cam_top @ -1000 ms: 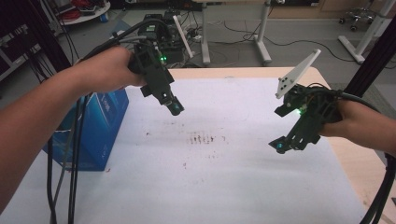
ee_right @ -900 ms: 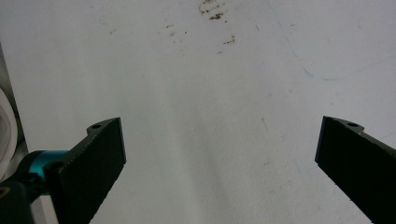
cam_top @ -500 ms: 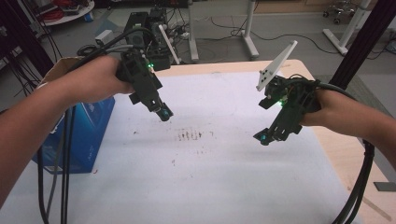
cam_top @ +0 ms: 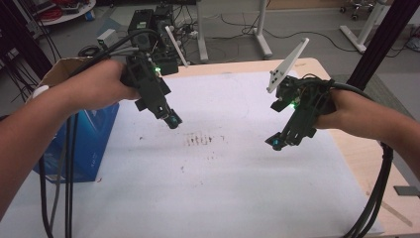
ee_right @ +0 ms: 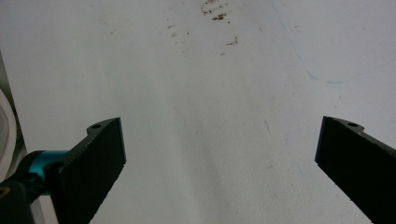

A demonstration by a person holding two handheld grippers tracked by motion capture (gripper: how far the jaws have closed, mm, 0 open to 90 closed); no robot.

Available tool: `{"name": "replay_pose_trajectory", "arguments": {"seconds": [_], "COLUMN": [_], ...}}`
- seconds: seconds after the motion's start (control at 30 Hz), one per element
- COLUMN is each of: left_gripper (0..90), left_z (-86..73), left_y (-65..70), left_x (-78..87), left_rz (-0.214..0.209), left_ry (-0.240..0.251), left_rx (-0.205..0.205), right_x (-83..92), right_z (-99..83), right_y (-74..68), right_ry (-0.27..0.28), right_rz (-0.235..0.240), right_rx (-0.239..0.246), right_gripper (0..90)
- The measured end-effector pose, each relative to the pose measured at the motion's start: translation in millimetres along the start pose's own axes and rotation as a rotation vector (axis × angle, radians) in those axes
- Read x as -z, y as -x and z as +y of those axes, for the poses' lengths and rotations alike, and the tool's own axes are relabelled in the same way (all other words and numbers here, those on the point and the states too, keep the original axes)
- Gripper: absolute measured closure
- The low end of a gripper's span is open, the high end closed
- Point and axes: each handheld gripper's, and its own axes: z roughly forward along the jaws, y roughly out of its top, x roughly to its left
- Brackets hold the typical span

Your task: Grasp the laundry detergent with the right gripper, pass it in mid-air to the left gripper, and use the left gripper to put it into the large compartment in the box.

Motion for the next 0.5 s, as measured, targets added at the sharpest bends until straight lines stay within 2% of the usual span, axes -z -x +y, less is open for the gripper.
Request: {"name": "replay_pose_trajectory", "arguments": {"seconds": [0.5], "left_gripper": [1.7], "left_z": [-3.5], "left_y": [-1.9], "left_x": [-2.6], "left_rz": [0.001], "left_ry": [0.007], "left_rx": [0.012], "right_x": [-1.0], "right_z": [-0.4], "right_y": [-0.1], "right_ry": [0.005], "right_rz": [0.001], "right_rx": [0.0], "right_gripper": [1.1]}}
